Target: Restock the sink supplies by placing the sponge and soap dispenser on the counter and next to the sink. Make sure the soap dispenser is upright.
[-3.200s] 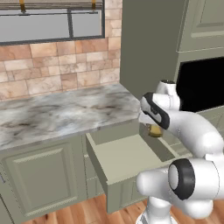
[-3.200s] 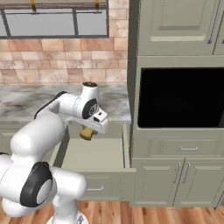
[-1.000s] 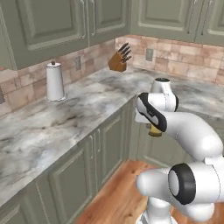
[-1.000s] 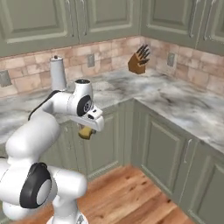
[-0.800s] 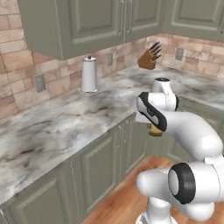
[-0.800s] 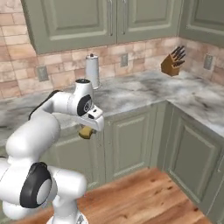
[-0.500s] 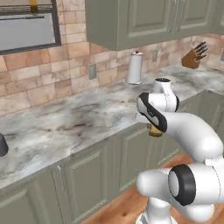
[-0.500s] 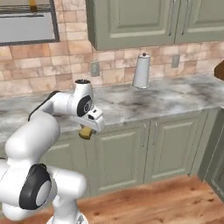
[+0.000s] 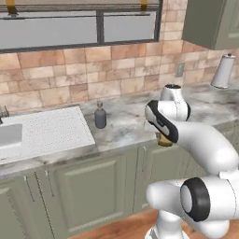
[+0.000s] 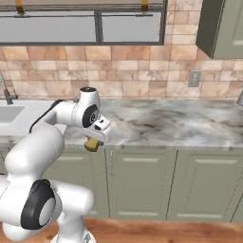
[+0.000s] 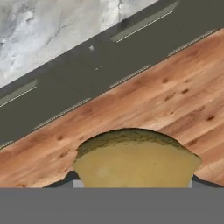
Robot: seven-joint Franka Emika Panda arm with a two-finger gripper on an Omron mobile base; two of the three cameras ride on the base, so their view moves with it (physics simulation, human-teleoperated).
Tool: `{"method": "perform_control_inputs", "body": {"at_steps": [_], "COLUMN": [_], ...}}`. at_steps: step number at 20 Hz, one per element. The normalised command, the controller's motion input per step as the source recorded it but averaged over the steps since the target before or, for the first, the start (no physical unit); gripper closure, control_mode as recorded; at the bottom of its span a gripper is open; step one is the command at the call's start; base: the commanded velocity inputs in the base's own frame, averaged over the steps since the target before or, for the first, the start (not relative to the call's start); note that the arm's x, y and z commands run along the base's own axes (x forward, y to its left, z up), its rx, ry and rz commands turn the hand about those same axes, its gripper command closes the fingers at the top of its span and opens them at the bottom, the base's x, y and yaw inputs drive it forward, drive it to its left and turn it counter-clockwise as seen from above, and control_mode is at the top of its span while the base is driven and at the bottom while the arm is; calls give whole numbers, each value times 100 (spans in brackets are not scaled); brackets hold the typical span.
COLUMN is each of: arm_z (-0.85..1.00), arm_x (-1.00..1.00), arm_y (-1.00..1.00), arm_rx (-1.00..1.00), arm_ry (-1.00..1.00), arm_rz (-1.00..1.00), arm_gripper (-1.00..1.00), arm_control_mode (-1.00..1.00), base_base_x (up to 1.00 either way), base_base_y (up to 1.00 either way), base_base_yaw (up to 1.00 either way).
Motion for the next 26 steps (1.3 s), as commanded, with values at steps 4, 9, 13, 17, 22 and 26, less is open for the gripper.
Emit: {"method": "perform_control_inputs", "body": {"at_steps": [4, 9, 13, 17, 22, 26], "arm_z": [0, 0, 0, -11, -68, -76], "arm_x": [0, 0, 0, 16, 78, 64], "arm_y": [0, 0, 0, 0, -14, 0], "arm_rx": [0, 0, 0, 0, 0, -1], "arm_ry": [0, 0, 0, 4, 15, 11], "arm_rz": [0, 0, 0, 2, 10, 10], "arm_gripper": [100, 100, 100, 100, 100, 100], "arm_control_mode": [100, 100, 100, -100, -100, -100], "base_base_x": [15, 50, 39, 37, 0, 0], "base_base_y": [91, 0, -5, 0, 0, 0], "base_base_yaw": [38, 15, 8, 6, 0, 0]}}
